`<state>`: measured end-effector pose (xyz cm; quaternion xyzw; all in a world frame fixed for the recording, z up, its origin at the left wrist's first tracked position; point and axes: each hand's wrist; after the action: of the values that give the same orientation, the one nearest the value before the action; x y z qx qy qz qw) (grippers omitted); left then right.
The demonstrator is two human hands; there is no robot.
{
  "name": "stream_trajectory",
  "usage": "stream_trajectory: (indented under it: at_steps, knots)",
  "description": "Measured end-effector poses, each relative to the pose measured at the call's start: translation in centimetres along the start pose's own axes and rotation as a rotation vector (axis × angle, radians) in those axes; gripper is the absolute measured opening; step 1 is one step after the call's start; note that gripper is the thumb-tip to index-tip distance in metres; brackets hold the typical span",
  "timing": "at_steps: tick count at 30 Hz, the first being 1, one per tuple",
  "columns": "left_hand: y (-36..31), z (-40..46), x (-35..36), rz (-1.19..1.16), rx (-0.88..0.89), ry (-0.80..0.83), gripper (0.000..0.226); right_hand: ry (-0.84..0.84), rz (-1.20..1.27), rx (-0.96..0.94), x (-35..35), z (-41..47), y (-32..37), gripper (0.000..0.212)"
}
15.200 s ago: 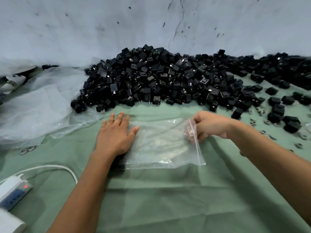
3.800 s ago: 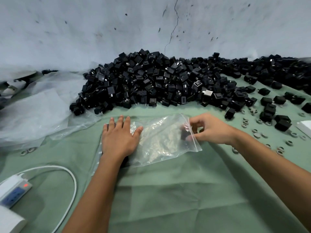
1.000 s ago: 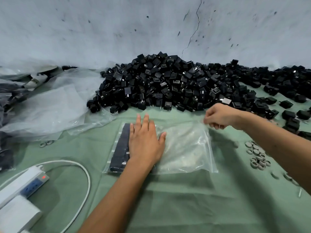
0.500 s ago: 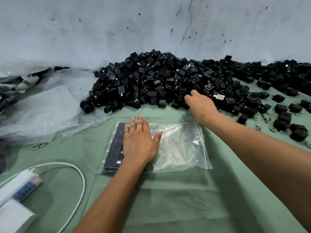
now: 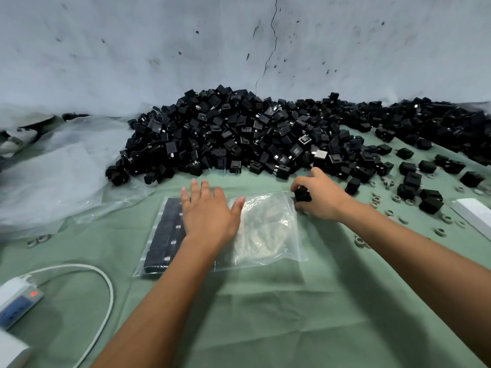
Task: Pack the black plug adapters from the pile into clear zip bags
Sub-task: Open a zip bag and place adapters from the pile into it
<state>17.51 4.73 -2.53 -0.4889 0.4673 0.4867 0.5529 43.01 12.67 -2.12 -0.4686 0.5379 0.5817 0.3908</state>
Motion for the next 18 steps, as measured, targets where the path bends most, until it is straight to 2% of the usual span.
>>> stream_trajectory:
  at_steps: [3, 6, 9, 11, 13, 16, 18]
  knots:
    - [-3.7, 0.4, -0.8, -0.096, 0.074, -0.067, 0.074, -0.035, 0.024, -0.054, 0.0, -0.7, -0.7, 0.029]
    - [-7.2, 0.4, -0.8, -0.279, 0.134, -0.153, 0.058, -0.066, 0.062, -0.113, 0.0, -1.6, -1.1, 0.033]
    - [-9.8, -0.1, -0.8, -0.314, 0.133, -0.18, 0.057, -0.105, 0.103, -0.114, 0.1, -2.4, -1.8, 0.041]
    - [-10.6, -0.1, -0.9, -0.298, 0.104, -0.149, 0.055, -0.111, 0.148, -0.091, -0.2, -3.0, -2.1, 0.031]
    - [-10.8, 0.0, -0.9, -0.352, 0.07, -0.137, 0.042, -0.103, 0.226, -0.074, -0.6, -3.6, -2.1, 0.016]
    - [-10.3, 0.0, -1.3, -0.45, 0.025, -0.161, 0.02, 0.067, 0.584, 0.031, -1.2, -4.4, -1.3, 0.004]
    - [-10.0, 0.0, -1.9, -0.495, 0.008, -0.151, 0.015, 0.221, 0.773, 0.107, -1.5, -4.7, -0.5, 0.016]
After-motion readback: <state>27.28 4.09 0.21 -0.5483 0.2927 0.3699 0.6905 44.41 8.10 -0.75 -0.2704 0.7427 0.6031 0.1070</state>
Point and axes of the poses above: each hand's wrist, its own z-axis towards the middle knuckle, its own x-axis out of the palm, y = z × x, and after that the axes turned 12 degrees about x, right-handed
